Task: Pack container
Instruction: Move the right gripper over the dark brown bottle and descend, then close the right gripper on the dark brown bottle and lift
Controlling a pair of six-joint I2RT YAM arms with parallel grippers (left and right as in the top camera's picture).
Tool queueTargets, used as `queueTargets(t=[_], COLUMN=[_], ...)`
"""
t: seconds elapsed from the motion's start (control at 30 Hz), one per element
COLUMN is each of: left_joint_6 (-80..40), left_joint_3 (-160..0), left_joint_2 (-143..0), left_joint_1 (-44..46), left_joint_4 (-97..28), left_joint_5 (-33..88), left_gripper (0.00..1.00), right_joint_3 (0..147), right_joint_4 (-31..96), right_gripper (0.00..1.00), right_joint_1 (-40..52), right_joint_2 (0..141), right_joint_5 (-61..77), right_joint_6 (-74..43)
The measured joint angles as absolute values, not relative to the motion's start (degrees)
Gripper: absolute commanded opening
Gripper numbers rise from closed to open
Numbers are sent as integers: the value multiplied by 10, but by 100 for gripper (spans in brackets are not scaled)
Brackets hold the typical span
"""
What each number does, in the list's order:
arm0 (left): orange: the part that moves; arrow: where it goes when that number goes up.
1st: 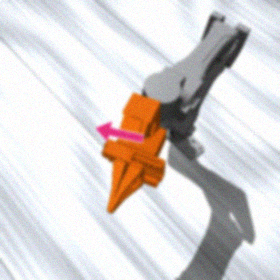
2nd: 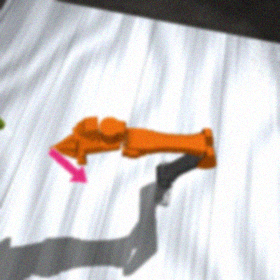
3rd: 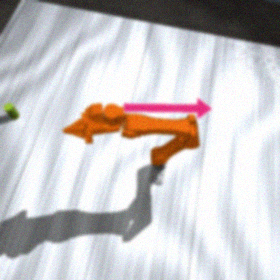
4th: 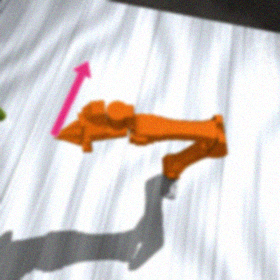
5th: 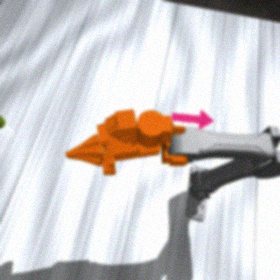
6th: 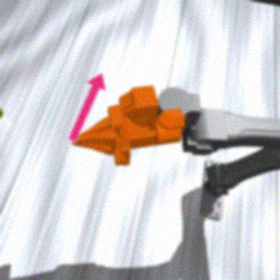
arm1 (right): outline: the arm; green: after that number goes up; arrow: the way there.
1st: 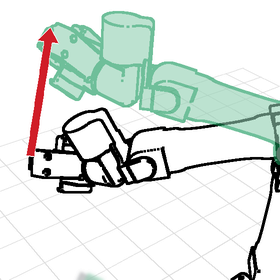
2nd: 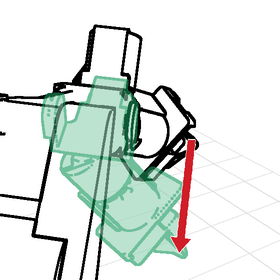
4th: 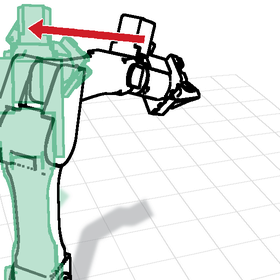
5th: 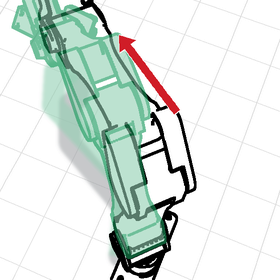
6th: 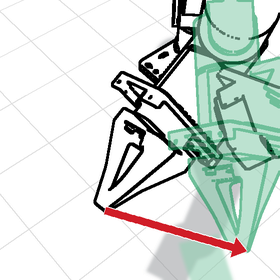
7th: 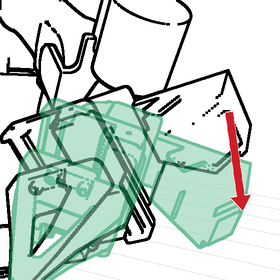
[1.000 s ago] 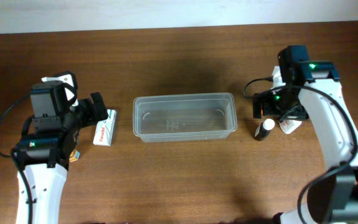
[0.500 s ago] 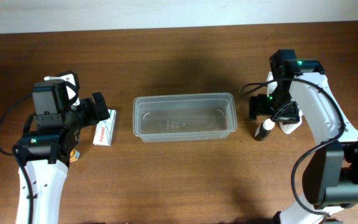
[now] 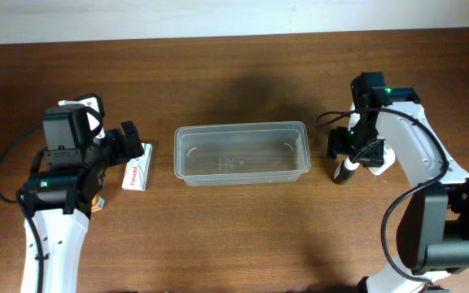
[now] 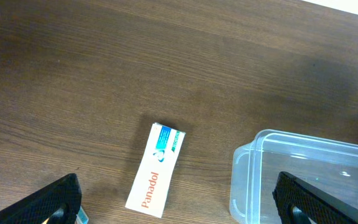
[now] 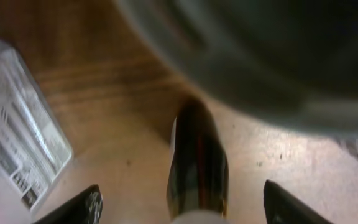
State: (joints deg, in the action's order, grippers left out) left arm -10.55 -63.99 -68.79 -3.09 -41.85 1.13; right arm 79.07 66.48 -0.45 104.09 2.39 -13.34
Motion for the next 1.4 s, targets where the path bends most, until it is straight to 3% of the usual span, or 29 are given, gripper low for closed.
queueTargets(t=[0.2, 1.4], left_joint_6=[-105, -105], left_joint_3=[-640, -640], left_joint_2=[-688, -688], left_joint_1=[-31, -31], left_joint_4=[-418, -419], left_joint_5=[11, 11], left_gripper=[99, 99], right_joint_3=[785, 766], right_joint_4=[655, 707], right_gripper=[61, 66], right_joint_1=[-4, -4], right_joint_2=[1038, 1008], right_joint_5=[24, 29], right_joint_6=[-135, -147])
